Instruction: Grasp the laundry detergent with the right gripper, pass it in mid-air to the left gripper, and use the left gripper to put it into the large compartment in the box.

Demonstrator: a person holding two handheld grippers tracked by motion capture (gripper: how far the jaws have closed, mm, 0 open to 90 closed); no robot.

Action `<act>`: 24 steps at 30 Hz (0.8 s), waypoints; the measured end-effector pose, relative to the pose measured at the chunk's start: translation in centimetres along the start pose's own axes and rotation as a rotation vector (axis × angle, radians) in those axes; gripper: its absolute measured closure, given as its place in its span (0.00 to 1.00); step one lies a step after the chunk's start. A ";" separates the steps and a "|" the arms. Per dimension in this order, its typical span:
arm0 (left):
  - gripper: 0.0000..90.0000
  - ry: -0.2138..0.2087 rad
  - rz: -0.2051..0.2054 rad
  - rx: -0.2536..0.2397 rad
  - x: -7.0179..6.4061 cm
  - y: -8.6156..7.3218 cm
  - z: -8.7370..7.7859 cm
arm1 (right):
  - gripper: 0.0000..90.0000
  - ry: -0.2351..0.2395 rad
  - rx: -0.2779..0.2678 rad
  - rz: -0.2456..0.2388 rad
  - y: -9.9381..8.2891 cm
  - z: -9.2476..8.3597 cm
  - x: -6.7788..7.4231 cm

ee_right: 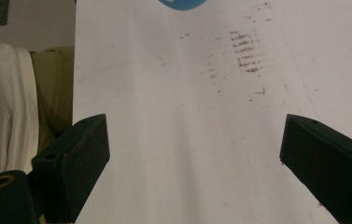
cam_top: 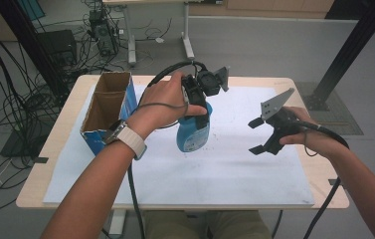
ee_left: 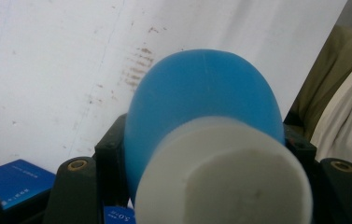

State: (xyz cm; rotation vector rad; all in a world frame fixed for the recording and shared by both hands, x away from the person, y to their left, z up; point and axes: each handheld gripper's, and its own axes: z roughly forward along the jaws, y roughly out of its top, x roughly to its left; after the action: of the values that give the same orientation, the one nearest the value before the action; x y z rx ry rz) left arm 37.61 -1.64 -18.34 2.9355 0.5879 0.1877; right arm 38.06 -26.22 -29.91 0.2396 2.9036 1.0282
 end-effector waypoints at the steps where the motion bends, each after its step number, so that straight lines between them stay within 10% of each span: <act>1: 0.41 0.001 0.000 0.004 0.0 0.0 0.0 | 0.09 0.000 0.002 -0.001 -0.1 0.0 0.0; 11: 0.41 0.051 -0.119 0.006 1.0 0.1 -1.8 | 0.10 -0.007 0.046 0.002 -0.8 -0.2 -0.3; 24: 0.41 0.159 -0.411 0.012 4.3 -0.9 -6.7 | 0.10 -0.026 0.074 0.042 -1.9 -0.6 -1.6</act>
State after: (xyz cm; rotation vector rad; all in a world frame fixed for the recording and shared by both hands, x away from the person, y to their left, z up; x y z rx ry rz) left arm 40.23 1.62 -11.47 2.7481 1.1968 0.3703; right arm 39.37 -28.35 -30.66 0.3157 2.9282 0.9174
